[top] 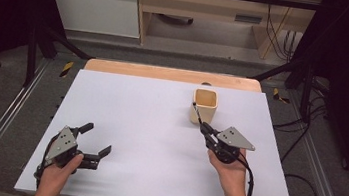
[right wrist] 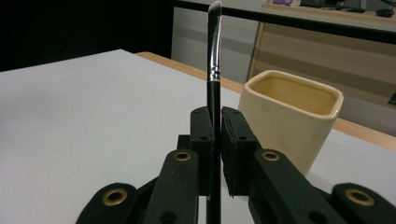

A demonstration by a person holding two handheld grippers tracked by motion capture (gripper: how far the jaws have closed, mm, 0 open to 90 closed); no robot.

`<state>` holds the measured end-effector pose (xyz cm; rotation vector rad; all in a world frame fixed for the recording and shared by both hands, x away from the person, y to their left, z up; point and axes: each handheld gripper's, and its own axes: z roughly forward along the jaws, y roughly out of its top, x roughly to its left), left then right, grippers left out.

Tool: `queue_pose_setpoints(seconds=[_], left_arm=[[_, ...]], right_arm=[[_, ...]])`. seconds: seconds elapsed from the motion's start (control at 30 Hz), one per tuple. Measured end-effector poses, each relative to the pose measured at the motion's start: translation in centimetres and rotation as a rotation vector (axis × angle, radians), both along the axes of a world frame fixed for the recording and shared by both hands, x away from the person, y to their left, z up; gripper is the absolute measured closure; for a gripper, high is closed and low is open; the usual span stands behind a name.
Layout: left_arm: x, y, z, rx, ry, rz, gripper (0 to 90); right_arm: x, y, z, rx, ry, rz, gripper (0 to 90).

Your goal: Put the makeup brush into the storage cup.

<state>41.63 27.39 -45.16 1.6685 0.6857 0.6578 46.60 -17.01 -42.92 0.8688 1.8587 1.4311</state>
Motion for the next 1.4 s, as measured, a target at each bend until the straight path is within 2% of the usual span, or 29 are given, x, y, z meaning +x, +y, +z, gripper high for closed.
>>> queue_pose_setpoints(seconds=[0.5,0.8,0.9,0.97,1.2,1.4], left_arm=[[-0.1,0.0,0.1,-0.008,-0.006,-0.003,1.1],[-0.2,-0.1,0.1,-0.026,-0.012,-0.018,1.0],[-0.2,0.1,0.3,-0.041,-0.029,-0.033,0.9],[-0.2,0.3,0.3,-0.048,-0.027,-0.026,0.8],[-0.3,0.4,0.3,-0.052,-0.030,-0.026,0.8],[-0.3,0.4,0.3,-0.048,-0.031,-0.036,0.8]], right_arm=[[0.0,-0.4,0.4,0.023,-0.033,-0.012,83.9],[0.0,-0.4,1.1,0.030,-0.057,-0.015,83.9],[0.1,-0.4,1.3,0.036,-0.057,-0.015,83.9],[0.1,-0.3,1.5,0.048,-0.056,-0.013,83.8],[0.6,-0.4,2.9,0.044,-0.084,-0.014,83.9],[1.4,-0.4,4.6,0.009,-0.097,-0.009,83.9]])
